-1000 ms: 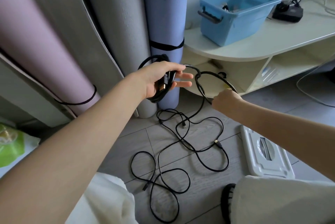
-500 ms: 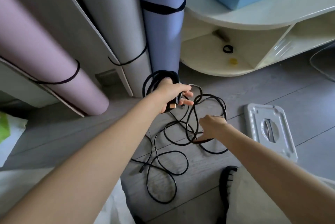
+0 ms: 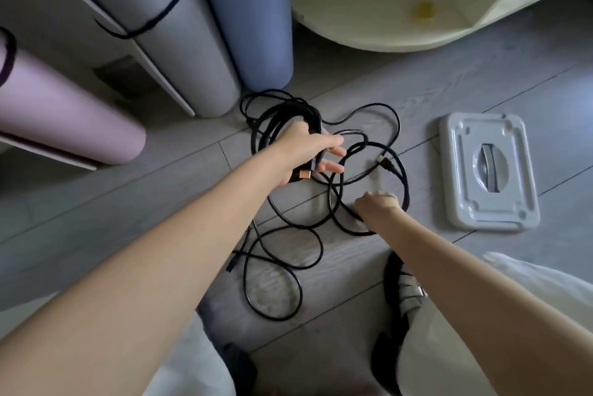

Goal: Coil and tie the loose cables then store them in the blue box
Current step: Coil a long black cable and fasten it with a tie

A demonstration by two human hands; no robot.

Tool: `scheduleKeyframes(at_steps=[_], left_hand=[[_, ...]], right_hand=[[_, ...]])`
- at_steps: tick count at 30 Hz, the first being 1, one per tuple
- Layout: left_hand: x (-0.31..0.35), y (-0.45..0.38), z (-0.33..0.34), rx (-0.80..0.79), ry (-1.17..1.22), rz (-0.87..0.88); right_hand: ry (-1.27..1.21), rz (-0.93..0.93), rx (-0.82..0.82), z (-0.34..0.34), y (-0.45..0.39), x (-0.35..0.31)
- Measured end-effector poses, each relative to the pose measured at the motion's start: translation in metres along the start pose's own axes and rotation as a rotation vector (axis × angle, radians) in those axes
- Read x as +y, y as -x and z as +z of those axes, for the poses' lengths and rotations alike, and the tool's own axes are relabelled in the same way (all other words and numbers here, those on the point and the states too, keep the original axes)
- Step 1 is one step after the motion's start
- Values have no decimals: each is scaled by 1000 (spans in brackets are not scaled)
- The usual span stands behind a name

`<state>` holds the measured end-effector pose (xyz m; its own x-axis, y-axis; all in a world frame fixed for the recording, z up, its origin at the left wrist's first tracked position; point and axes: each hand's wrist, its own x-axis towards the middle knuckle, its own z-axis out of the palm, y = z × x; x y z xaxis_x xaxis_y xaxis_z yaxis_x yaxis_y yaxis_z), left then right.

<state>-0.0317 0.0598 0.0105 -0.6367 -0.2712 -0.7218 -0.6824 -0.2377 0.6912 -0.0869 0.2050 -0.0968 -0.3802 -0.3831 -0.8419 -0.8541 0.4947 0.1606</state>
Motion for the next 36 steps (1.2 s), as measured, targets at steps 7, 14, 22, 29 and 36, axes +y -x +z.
scheduleKeyframes(at_steps=[7, 14, 22, 29, 36], left_hand=[[2, -3, 11, 43, -136, 1], [13, 21, 9, 462, -384, 155], [32, 81, -26, 657, -540, 206], [-1, 115, -59, 720, -762, 143], [22, 131, -89, 646, 19, 51]], right_hand=[[-9, -206, 207, -17, 8, -3], [-672, -303, 785, -95, 70, -8], [-2166, -537, 690, -149, 167, -10], [-2534, -1082, 346, -214, 242, 17], [-2371, -1426, 306, -247, 312, 60]])
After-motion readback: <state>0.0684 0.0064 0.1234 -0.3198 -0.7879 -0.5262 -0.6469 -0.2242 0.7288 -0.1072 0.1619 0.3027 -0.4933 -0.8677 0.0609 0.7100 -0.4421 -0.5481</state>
